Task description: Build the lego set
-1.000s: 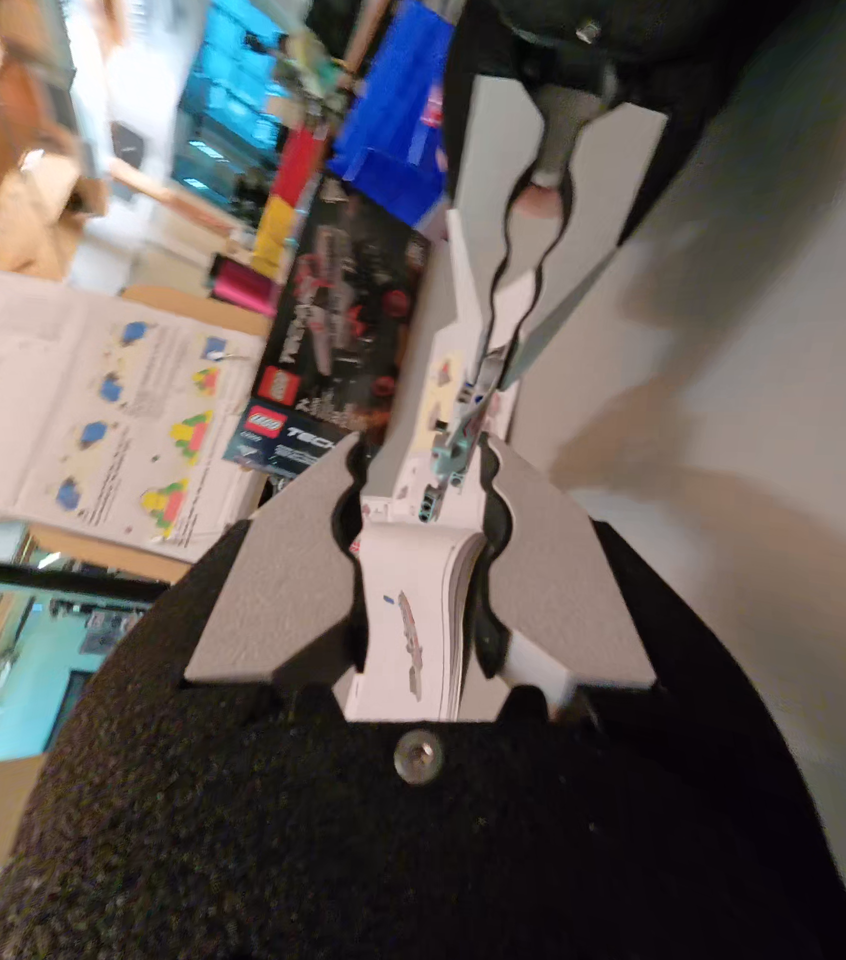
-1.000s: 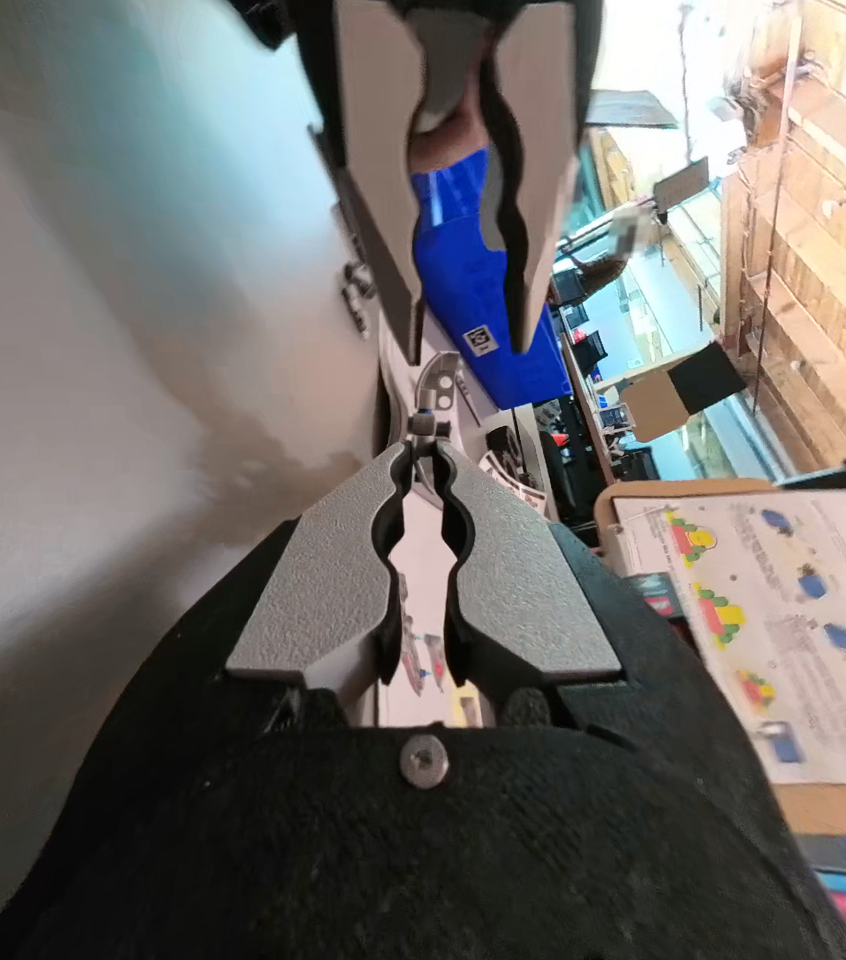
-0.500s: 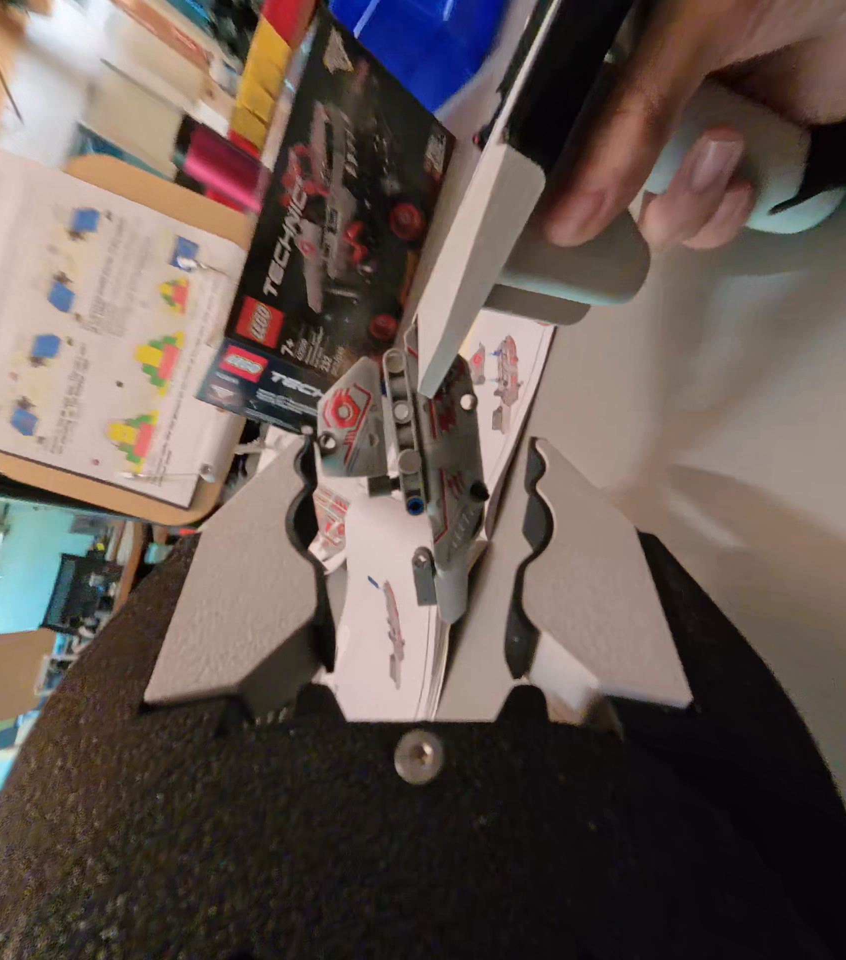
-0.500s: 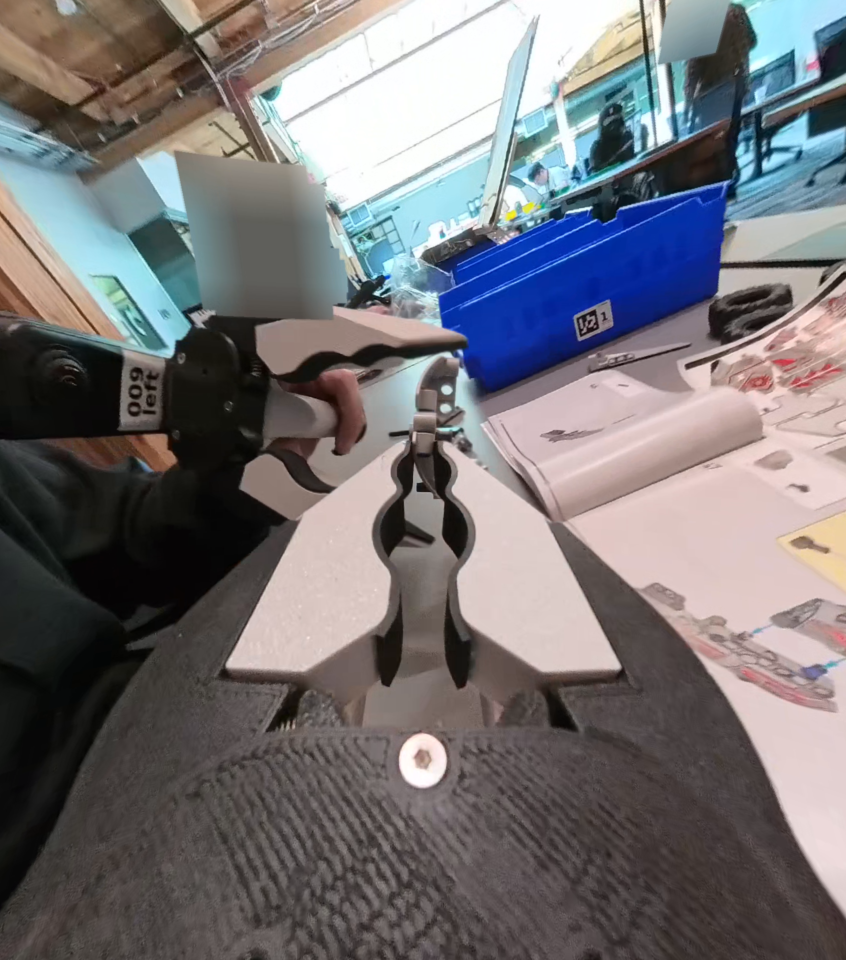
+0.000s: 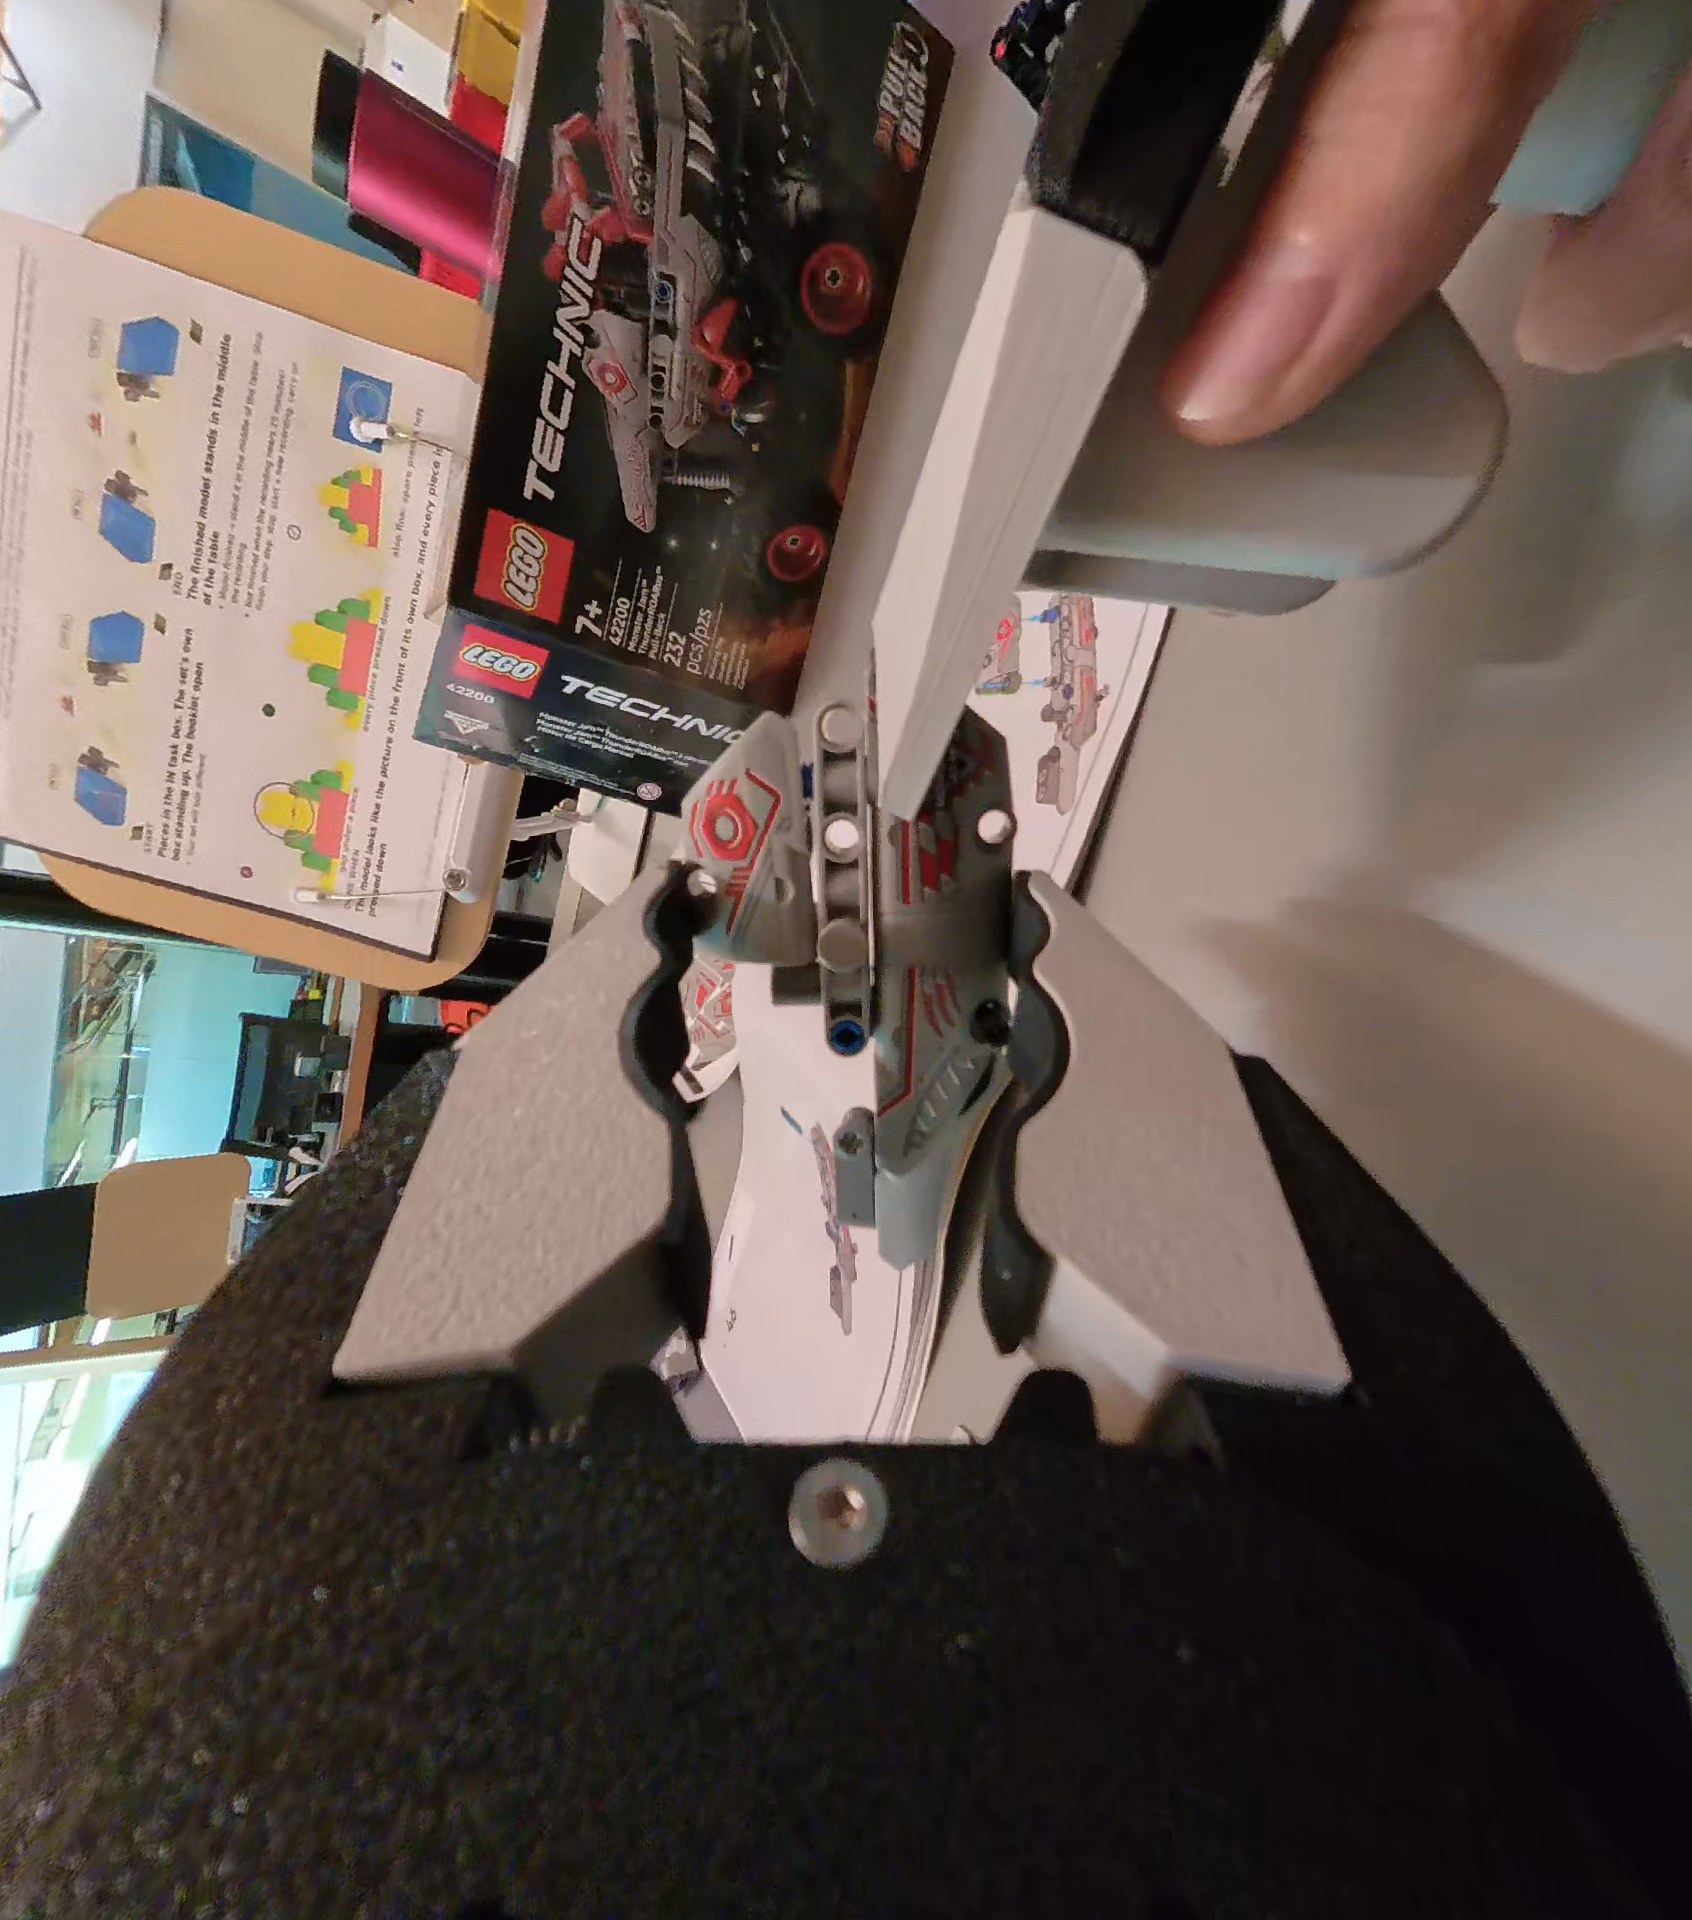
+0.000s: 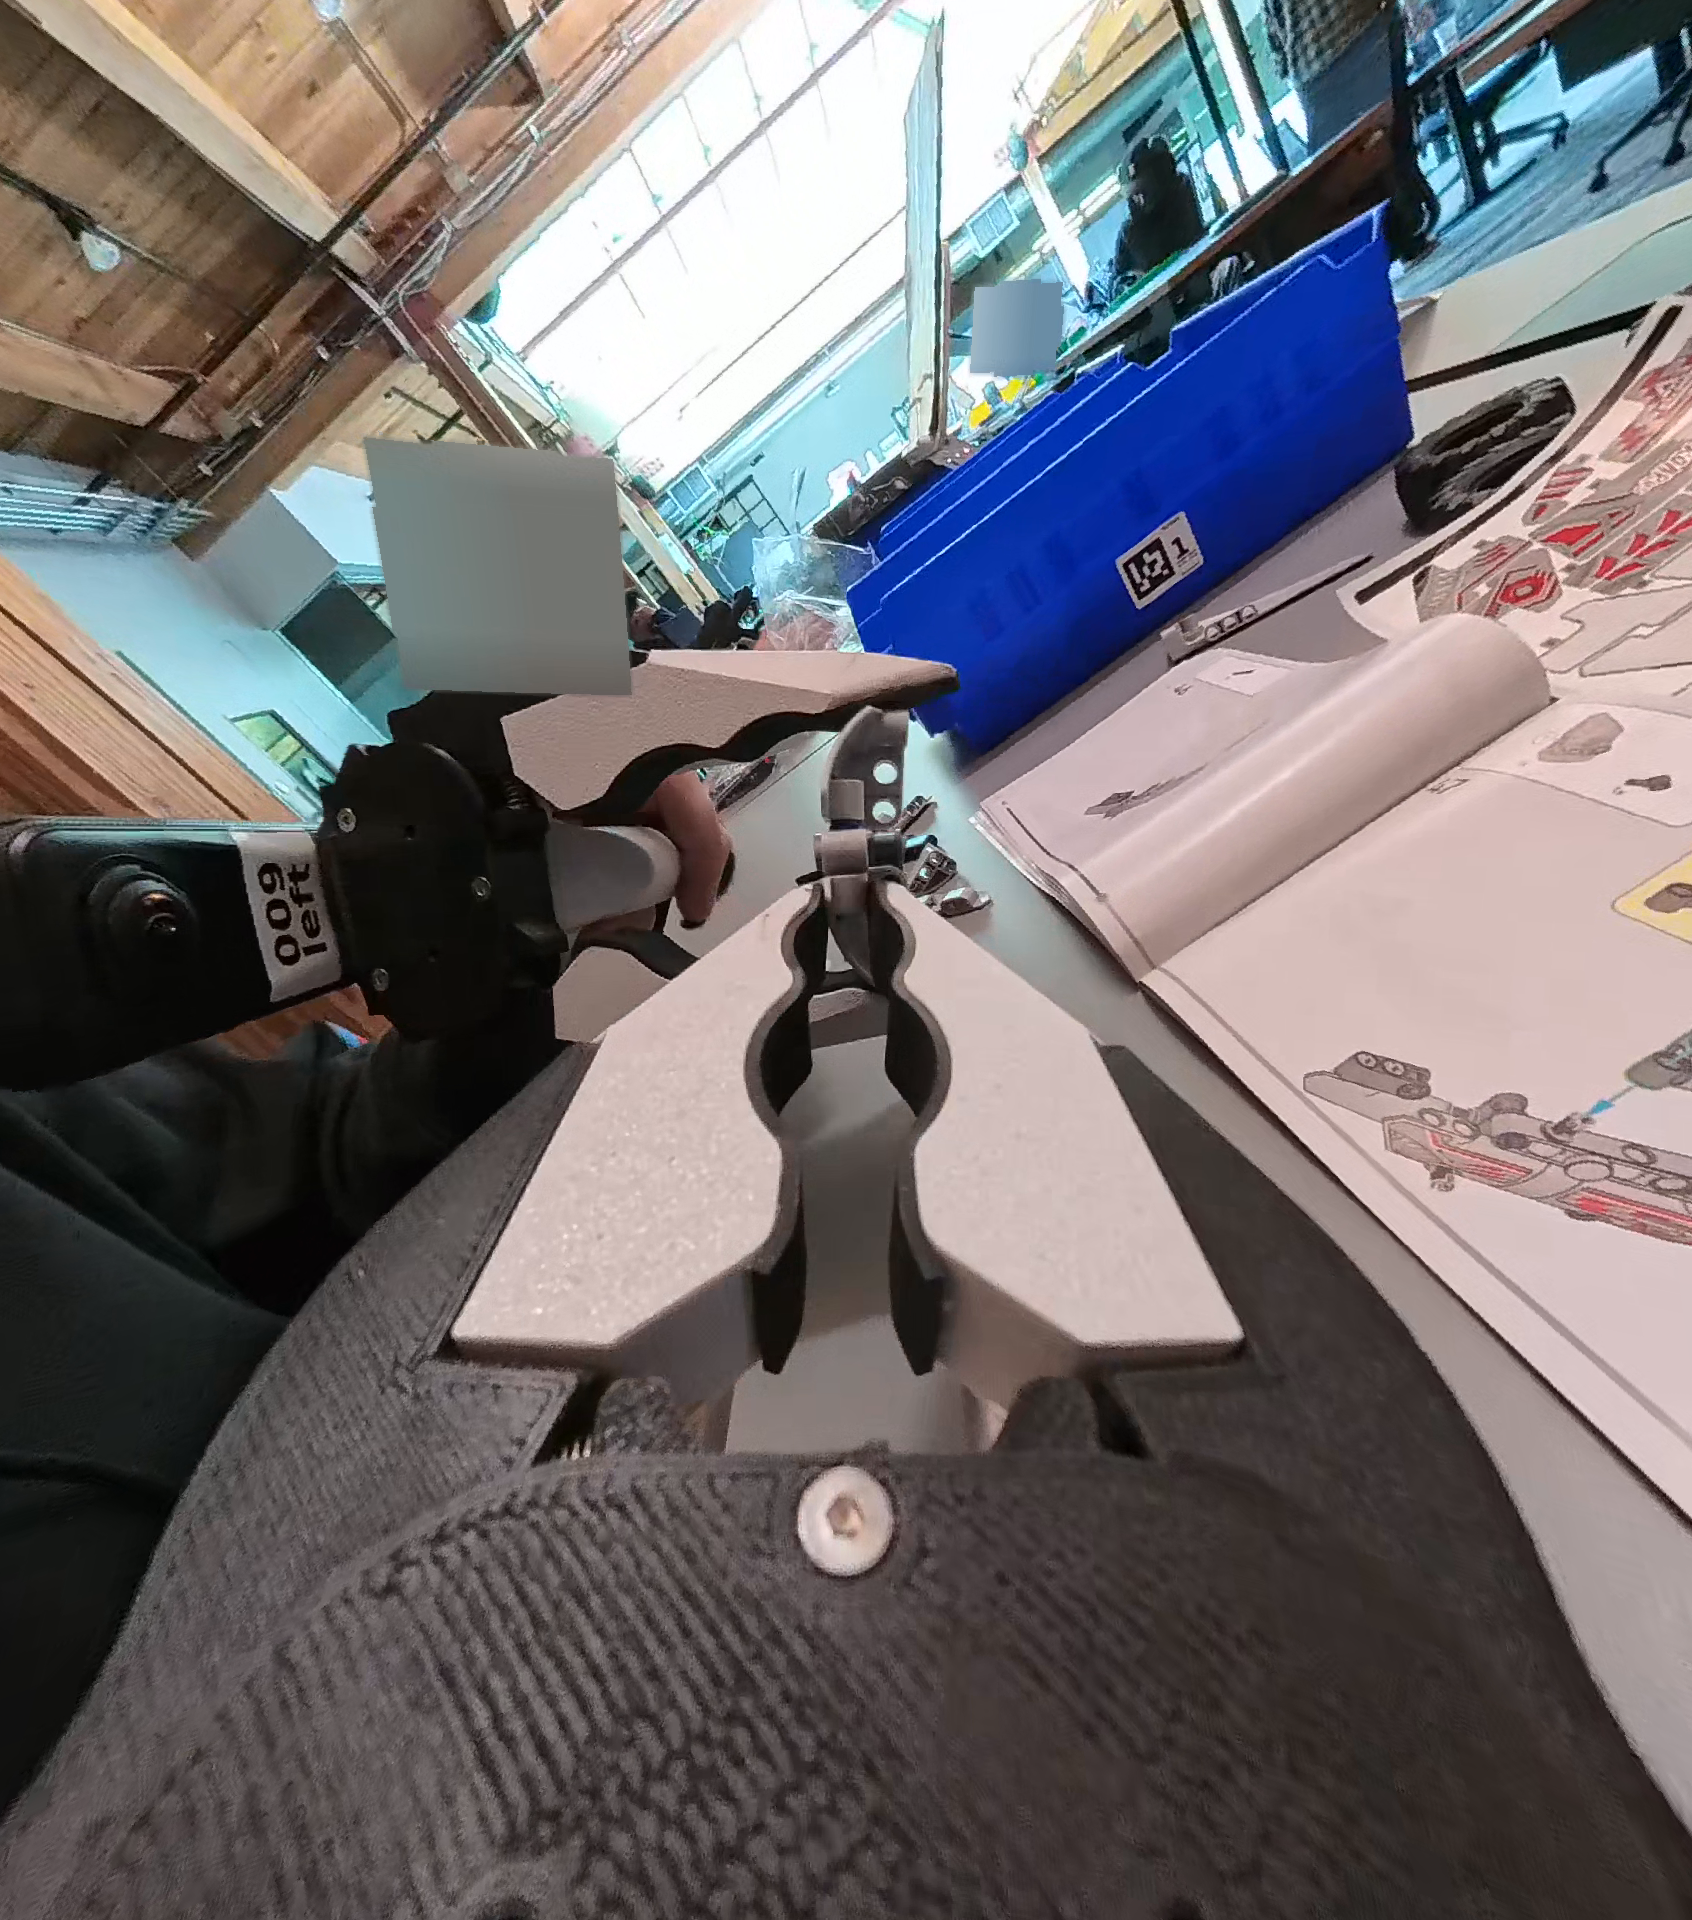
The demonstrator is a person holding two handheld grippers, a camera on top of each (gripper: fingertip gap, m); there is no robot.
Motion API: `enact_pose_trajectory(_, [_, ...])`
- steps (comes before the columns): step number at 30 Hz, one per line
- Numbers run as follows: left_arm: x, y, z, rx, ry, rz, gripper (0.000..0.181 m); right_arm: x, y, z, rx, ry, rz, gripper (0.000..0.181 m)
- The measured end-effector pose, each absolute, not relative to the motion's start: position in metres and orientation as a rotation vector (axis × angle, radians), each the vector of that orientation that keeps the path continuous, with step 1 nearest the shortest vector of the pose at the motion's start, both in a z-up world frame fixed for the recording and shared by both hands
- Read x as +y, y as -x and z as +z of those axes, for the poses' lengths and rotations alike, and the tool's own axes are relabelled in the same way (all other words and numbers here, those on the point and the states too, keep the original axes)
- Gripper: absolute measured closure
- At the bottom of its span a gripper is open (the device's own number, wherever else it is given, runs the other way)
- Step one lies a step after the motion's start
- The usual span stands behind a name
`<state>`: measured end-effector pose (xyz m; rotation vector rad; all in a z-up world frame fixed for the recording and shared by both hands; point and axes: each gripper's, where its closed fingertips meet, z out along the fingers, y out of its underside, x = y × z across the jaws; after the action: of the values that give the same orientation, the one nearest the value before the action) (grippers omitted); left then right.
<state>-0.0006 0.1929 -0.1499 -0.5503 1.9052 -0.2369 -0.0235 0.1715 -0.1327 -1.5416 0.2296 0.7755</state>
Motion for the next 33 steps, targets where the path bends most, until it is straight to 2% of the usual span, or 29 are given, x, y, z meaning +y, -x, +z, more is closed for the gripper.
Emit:
enact_pose_trajectory(10, [0.181, -0.002, -0.166, 2.045, 0.534, -0.296, 0.116, 0.173, 0.023, -0.147, 0.28, 1.614, 0.875, 0.176])
enact_pose_trajectory(21, [0.184, -0.003, -0.17, 2.063, 0.4, -0.122, 0.123, 0.172, 0.026, -0.151, 0.267, 1.651, 0.884, 0.176])
enact_pose_trajectory(27, [0.182, -0.004, -0.168, 2.046, 0.471, -0.234, 0.121, 0.172, 0.022, -0.149, 0.286, 1.623, 0.915, 0.175])
enact_pose_trajectory(33, [0.191, -0.001, -0.151, 1.945, 0.662, -0.425, 0.099, 0.168, 0.013, -0.143, 0.33, 1.556, 1.011, 0.176])
